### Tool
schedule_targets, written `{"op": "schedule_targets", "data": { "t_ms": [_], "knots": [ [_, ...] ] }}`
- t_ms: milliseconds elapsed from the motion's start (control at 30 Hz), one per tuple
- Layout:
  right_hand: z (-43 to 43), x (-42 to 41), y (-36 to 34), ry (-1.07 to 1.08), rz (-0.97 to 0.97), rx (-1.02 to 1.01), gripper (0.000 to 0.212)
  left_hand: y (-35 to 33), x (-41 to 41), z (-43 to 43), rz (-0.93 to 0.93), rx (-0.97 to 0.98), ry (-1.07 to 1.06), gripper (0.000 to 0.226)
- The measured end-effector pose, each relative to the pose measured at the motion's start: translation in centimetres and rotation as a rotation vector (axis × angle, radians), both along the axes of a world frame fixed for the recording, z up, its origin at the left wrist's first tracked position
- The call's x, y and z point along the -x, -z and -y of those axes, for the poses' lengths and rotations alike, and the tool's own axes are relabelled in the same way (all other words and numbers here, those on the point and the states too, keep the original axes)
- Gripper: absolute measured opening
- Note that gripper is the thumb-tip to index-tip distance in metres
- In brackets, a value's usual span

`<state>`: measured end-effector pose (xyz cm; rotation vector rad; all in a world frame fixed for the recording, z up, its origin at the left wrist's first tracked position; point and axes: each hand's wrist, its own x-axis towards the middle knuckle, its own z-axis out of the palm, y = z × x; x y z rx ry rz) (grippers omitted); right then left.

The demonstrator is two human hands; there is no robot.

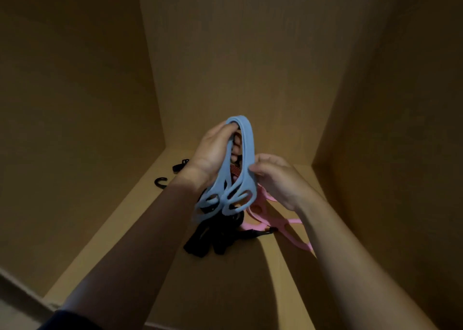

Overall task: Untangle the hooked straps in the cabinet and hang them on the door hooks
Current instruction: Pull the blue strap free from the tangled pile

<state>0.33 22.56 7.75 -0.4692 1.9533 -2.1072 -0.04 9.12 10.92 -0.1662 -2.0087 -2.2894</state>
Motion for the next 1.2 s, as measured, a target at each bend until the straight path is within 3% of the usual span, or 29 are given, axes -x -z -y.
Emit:
{"op": "schedule_targets", "data": {
  "t_ms": [133,233,300,533,733,833,900,1033,1200],
  "knots": [
    [1.8,-0.3,0.9,-0.053,-0.023,-0.074,0.012,-0.7,-0.4,1.6,0.03,-0.166,0.048,0.015],
    [3.2,-0.4,0.9,-0.1,-0.05,-0.107,0.018,-1.0,-0.8,2.8,0.123,-0.271,0.042,0.029],
    [4.1,-0.5,0.9,-0.149,-0.045,-0.129,0.01,-1.2,-1.1,4.0,0.172,-0.34,0.065,0.034],
    [10.4,-0.9,2.3,-0.184,-0.036,-0.095,0.014,0.2,-1.0,10.1,0.153,-0.458,-0.041,0.037],
    [15.9,-2.0,3.7,-0.166,-0.026,-0.122,0.012,2.7,-0.7,15.5,0.295,-0.497,-0.156,0.03],
    [18.1,-2.5,5.1,-0.096,0.083,-0.106,0.013,3.6,-1.0,17.1,0.347,-0.363,-0.2,0.027],
    [19.3,-2.9,6.1,-0.047,0.181,-0.087,0.015,4.0,-1.3,17.7,0.302,-0.154,-0.275,0.017],
    [21.8,-3.3,8.5,-0.128,0.308,-0.142,0.009,5.9,-0.9,18.7,0.226,0.542,-0.399,0.019],
    [23.2,-3.1,10.7,-0.082,0.45,-0.339,0.027,9.7,-0.8,19.7,0.26,0.56,-0.42,0.025]
  ]
}}
